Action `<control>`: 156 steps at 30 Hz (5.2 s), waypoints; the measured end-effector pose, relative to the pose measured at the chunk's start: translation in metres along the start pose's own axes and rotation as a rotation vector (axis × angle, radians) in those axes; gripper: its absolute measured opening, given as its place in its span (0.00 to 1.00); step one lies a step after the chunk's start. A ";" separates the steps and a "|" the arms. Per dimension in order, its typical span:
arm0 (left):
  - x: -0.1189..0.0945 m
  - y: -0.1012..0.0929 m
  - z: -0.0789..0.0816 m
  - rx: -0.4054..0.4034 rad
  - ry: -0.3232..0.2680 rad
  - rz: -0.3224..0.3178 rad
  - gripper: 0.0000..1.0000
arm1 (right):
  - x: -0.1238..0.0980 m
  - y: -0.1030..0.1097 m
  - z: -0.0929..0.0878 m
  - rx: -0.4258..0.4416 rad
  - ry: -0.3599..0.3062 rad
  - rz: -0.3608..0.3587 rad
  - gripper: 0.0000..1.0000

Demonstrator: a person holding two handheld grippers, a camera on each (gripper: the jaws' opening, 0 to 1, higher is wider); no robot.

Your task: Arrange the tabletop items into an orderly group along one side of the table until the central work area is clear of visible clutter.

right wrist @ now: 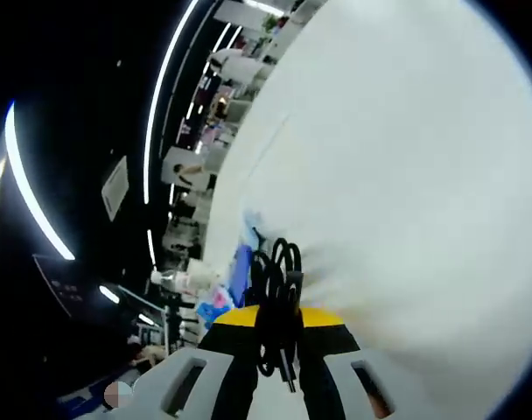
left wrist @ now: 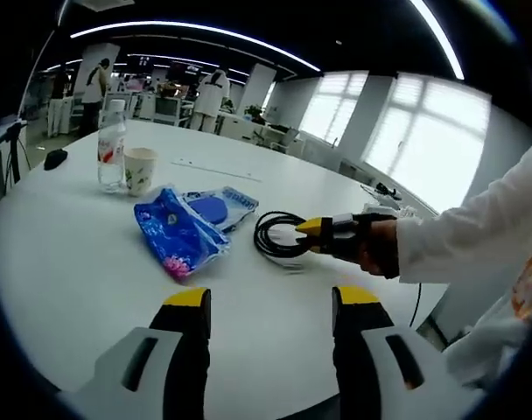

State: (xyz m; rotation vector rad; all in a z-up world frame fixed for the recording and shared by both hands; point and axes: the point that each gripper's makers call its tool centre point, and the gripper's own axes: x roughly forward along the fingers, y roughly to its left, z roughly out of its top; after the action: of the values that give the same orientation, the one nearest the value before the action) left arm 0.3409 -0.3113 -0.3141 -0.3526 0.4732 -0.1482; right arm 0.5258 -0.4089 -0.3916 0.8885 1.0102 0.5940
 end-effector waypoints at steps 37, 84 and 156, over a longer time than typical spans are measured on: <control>0.001 -0.004 0.001 -0.064 -0.035 -0.005 0.67 | -0.060 0.017 0.001 -0.301 -0.159 0.087 0.68; 0.010 0.039 0.015 0.034 0.077 0.058 0.74 | -0.132 0.039 -0.071 -0.572 0.018 0.068 0.87; 0.100 0.177 0.080 0.440 0.220 0.003 0.13 | 0.059 0.089 -0.155 -0.497 0.284 -0.039 0.58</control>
State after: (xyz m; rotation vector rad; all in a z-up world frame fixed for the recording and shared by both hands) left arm 0.4766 -0.1448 -0.3546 0.0977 0.6416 -0.2838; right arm 0.4086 -0.2621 -0.3819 0.3499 1.0640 0.9069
